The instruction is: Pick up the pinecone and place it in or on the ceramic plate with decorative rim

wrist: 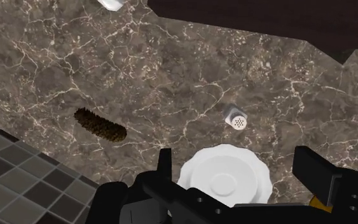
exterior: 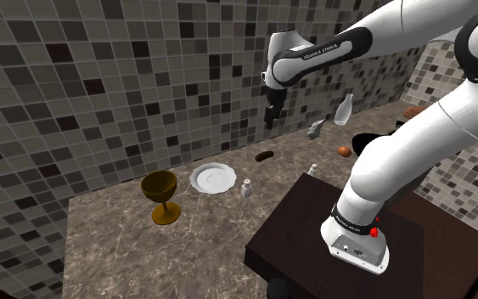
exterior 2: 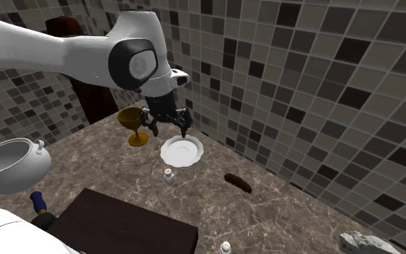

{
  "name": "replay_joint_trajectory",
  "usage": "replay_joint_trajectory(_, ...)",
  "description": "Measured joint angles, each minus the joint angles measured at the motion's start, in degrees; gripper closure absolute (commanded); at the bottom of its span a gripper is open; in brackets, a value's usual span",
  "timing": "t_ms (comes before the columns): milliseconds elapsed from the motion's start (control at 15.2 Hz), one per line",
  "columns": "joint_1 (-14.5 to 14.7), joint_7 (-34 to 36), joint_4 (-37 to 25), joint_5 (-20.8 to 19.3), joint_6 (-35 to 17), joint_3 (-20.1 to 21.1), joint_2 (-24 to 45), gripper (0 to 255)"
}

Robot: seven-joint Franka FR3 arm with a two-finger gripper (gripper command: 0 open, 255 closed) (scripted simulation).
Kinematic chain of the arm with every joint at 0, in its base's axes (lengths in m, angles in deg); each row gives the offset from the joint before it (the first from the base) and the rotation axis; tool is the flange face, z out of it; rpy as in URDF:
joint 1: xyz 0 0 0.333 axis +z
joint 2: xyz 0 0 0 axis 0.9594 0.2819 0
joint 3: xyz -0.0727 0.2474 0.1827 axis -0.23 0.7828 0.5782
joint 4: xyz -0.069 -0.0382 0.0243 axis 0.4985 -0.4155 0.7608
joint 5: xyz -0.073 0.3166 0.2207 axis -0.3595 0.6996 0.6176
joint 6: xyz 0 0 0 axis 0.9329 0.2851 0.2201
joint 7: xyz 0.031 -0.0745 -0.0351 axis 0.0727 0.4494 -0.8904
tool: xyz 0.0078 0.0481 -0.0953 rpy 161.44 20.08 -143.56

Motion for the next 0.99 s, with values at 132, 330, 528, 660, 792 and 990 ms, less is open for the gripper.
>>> replay_joint_trajectory(132,-0.2,-1.1,-0.3,-0.2,-4.3,-1.2,4.2,0)
replay_joint_trajectory(330,-0.6,-3.2,-1.3,-0.2,-9.8,-3.1,10.2,0)
replay_joint_trajectory(528,-0.8,-5.3,-2.8,0.6,-15.4,-4.6,16.7,0)
replay_joint_trajectory(660,-1.0,-7.3,-4.3,1.7,-18.7,-5.6,21.2,0)
replay_joint_trajectory(792,-1.5,-9.5,-5.6,3.0,-22.0,-6.4,25.5,0)
replay_joint_trajectory(990,-2.2,-12.9,-9.6,6.1,-25.9,-6.7,33.1,0)
